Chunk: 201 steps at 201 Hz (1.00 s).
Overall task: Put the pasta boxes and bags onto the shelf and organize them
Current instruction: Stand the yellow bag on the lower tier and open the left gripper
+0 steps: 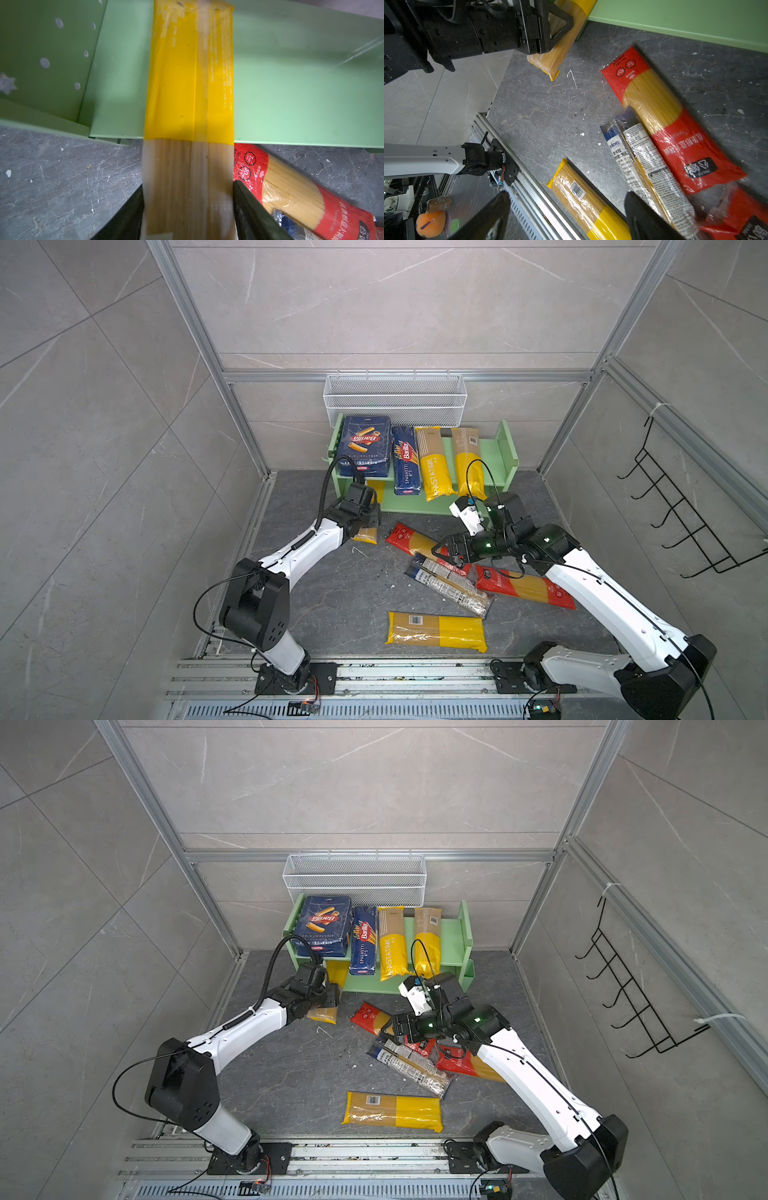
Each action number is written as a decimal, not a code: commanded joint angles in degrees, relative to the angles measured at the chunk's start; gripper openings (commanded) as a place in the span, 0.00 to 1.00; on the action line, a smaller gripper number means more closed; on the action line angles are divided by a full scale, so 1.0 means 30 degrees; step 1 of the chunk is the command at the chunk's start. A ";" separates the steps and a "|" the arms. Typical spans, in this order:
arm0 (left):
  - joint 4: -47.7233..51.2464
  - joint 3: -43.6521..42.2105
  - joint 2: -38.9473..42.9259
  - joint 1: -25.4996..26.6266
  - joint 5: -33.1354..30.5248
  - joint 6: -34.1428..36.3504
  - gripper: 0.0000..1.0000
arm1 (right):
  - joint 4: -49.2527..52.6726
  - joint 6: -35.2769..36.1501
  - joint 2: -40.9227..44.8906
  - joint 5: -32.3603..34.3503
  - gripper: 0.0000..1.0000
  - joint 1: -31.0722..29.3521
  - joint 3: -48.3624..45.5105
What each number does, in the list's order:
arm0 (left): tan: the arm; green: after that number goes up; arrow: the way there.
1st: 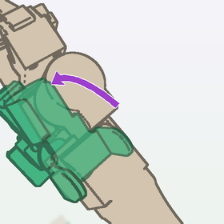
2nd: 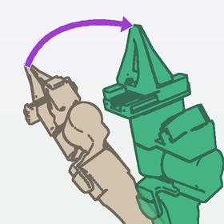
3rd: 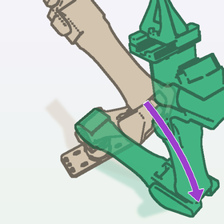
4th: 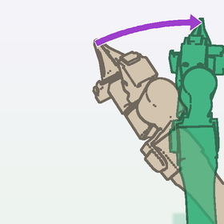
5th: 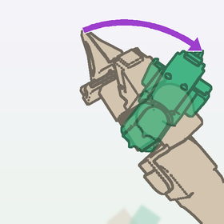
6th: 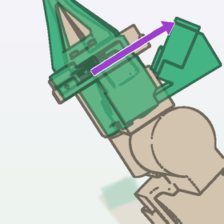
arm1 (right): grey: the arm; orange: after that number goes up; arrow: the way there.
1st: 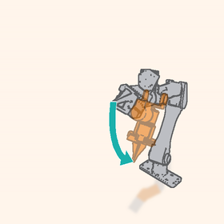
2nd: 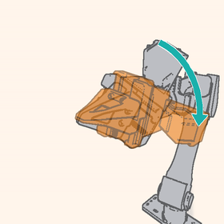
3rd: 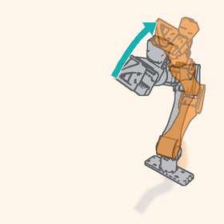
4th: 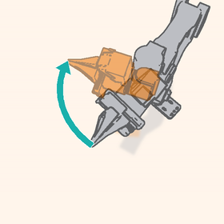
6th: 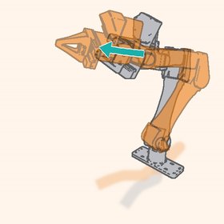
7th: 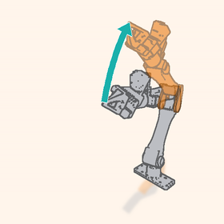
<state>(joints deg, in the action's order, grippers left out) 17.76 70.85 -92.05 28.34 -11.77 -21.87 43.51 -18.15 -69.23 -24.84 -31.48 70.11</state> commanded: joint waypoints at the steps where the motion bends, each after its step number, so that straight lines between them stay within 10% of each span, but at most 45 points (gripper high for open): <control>1: -0.2112 0.0550 0.1653 -0.0277 -0.0039 -0.0092 0.68 | 0.0429 0.0133 0.0181 -0.0166 0.88 0.0080 0.0424; 162: -0.1862 -0.3606 0.5445 -0.0100 0.1083 -0.1169 0.67 | 0.0380 -0.0708 0.1279 -0.0113 0.89 0.0082 -0.0779; 201: -0.1135 -0.5040 0.7763 0.0071 0.1100 -0.1842 0.53 | 0.0320 -0.0979 0.1427 -0.0102 0.88 0.0064 -0.0927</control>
<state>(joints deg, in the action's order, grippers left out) 13.76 56.93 -73.60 28.10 -8.73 -25.54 44.14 -19.92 -66.41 -25.06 -31.48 67.85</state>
